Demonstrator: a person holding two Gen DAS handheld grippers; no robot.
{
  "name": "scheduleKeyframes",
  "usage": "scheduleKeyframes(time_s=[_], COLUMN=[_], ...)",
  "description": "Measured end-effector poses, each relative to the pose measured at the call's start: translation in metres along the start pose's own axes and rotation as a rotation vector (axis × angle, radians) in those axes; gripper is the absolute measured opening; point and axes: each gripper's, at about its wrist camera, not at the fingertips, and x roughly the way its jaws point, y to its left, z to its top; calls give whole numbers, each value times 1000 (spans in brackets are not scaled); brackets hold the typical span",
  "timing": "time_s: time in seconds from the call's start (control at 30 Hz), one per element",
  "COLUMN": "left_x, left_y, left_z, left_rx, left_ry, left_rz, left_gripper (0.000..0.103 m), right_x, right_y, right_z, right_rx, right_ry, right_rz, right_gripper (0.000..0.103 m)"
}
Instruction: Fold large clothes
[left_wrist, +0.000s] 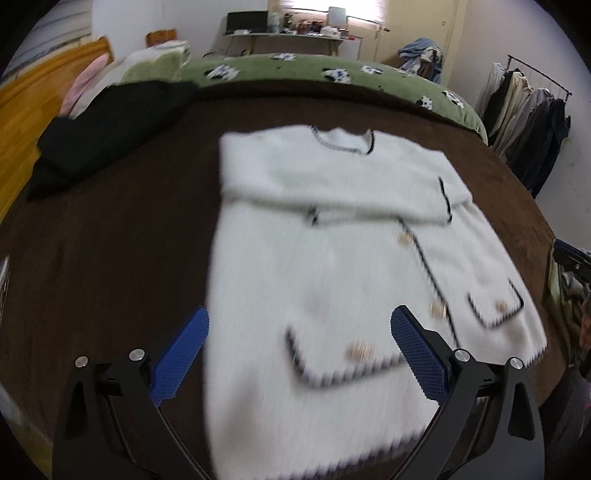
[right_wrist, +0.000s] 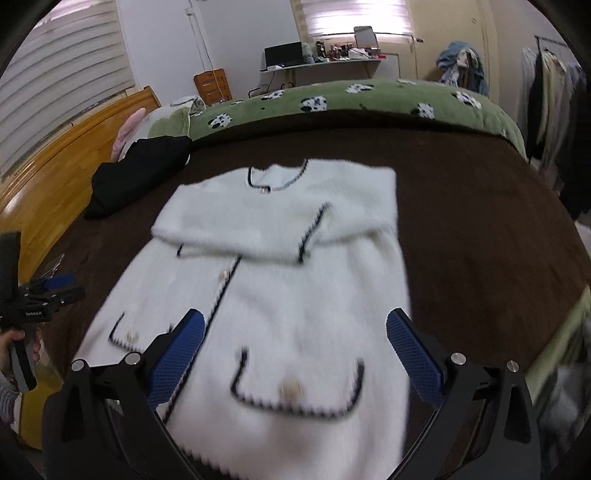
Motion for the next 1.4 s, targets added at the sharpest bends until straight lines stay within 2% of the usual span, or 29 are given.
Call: scheduleKeyframes(time_s=[0.23, 0.43, 0.7, 0.83, 0.9, 1.1, 1.4], left_x=[-22, -17, -3, 7, 12, 25, 29], left_y=[44, 60, 59, 58, 58, 58, 50], left_z=[-71, -106, -116, -121, -125, -121, -99], left_rx=[-143, -266, -341, -342, -367, -391, -363], left_ry=[70, 115, 146, 179, 186, 191, 161], left_rz=[-56, -118, -180, -154, -194, -226, -254], left_gripper=[97, 96, 96, 96, 96, 96, 96], right_x=[-23, -25, -9, 1, 4, 8, 22], right_y=[-35, -60, -82, -91, -91, -89, -76], right_z=[-50, -88, -115, -126, -130, -123, -106], right_rx=[177, 351, 493, 552, 559, 556, 533], right_ry=[41, 93, 140, 148, 142, 138, 145], right_rz=[29, 85, 94, 96, 93, 103, 136], right_gripper=[98, 98, 98, 98, 98, 98, 92])
